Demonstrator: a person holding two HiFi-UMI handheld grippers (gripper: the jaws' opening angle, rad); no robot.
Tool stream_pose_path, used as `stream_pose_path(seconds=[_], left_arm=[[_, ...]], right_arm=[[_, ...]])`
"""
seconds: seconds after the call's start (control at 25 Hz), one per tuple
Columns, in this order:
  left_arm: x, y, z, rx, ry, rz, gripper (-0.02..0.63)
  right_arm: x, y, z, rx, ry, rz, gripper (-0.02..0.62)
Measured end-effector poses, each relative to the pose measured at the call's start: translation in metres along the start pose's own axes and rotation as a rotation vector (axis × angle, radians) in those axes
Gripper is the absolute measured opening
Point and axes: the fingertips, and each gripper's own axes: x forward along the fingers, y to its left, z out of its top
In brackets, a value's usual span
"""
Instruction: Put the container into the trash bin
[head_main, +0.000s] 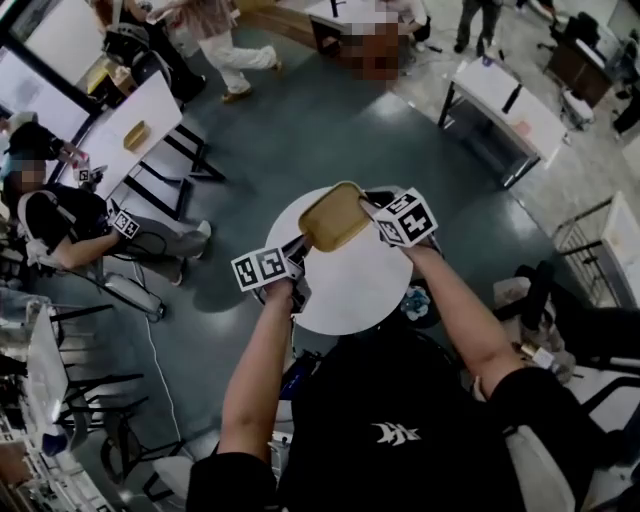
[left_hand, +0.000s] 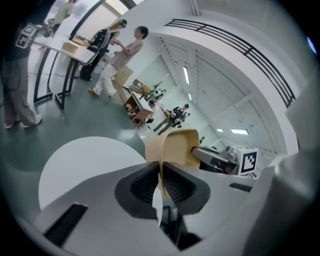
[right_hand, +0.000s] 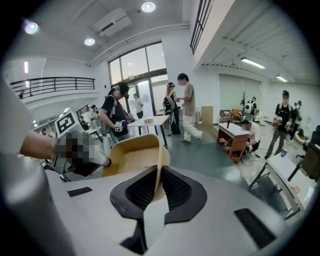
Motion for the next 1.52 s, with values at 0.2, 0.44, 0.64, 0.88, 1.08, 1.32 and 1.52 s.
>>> stream_pose_path(seconds=[0.2, 0.44, 0.64, 0.88, 1.08, 1.32, 1.52], left_arm=[[0.009, -0.023, -0.005, 0.076, 0.095, -0.071, 0.029], [0.026, -0.047, -0.019, 0.158, 0.206, -0.160, 0.029], [0.036, -0.071, -0.040, 0.220, 0.298, -0.226, 0.029], [0.056, -0.110, -0.093, 0.284, 0.414, -0.299, 0.028], [0.070, -0.139, -0.131, 0.323, 0.495, -0.353, 0.028], [0.087, -0.159, -0.188, 0.328, 0.592, -0.386, 0.025], [0.105, -0.177, -0.230, 0.328, 0.634, -0.385, 0.025]], right_arm=[[-0.037, -0.005, -0.014, 0.074, -0.027, -0.114, 0.049], [-0.079, -0.008, -0.036, 0.158, -0.056, -0.256, 0.049], [-0.120, -0.005, -0.059, 0.221, -0.065, -0.365, 0.051], [-0.184, -0.001, -0.109, 0.304, -0.073, -0.491, 0.051], [-0.228, 0.002, -0.144, 0.364, -0.066, -0.581, 0.051], [-0.272, 0.011, -0.194, 0.433, -0.034, -0.661, 0.054], [-0.301, 0.006, -0.232, 0.460, -0.011, -0.675, 0.057]])
